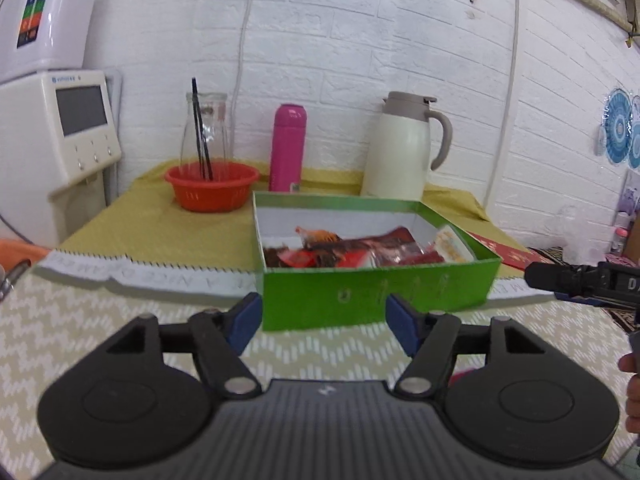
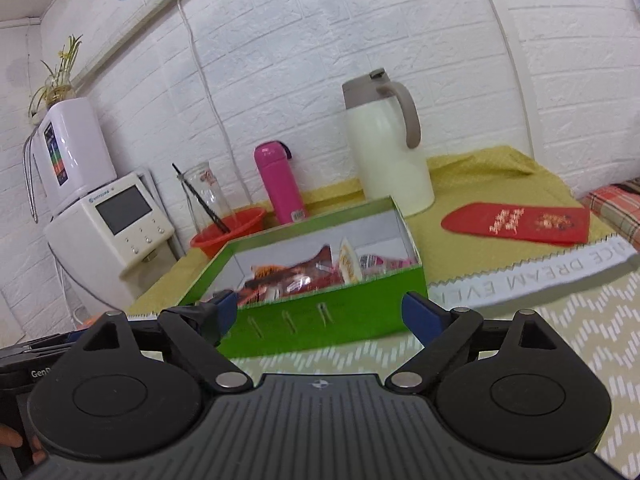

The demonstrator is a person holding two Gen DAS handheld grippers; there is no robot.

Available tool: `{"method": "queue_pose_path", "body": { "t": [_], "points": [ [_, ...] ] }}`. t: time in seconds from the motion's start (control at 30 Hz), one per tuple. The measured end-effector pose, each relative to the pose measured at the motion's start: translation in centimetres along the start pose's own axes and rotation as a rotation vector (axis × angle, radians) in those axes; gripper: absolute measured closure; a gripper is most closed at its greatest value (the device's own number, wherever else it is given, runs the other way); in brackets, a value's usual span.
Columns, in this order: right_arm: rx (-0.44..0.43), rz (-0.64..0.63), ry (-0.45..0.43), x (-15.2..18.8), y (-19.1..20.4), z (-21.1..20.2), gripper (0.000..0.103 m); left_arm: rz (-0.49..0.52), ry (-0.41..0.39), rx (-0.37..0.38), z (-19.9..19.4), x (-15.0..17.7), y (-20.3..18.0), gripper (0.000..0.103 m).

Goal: Organize snacks
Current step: 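Grasp the red Daily Nuts packet with both grippers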

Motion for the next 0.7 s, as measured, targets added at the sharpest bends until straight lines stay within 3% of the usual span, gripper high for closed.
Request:
{"method": "queue_pose_path", "body": {
  "t": [0.1,0.33,0.43,0.7],
  "points": [
    [-0.004,0.043,0.071,2.2,-0.8,-0.2,0.000,-0.012,0.016,0.033,-2.1,1.7,-0.7,0.033],
    [-0.133,0.239,0.192,4.6,-1.2,0.9,0.000,0.038,0.103,0.066,-3.7,6.0,-2.2,0.030],
    [-0.141,0.244,0.234,5.3,-1.0,1.7,0.000,0.013,0.162,0.109,-3.1,7.7,-2.5,0.030],
    [-0.138,0.156,0.268,5.6,0.0,3.4,0.000,-0.078,0.217,0.179,-1.5,9.1,-2.8,0.026]
  ]
}}
Point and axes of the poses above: each gripper's, at about its wrist camera, not at the fingertips, and z roughly the way its jaws point, y to its left, x to its underside, the point moved 9 cm from there along z, roughly the way its jaws point, and after that the axes turned 4 degrees about -x, right-handed, at the moved point
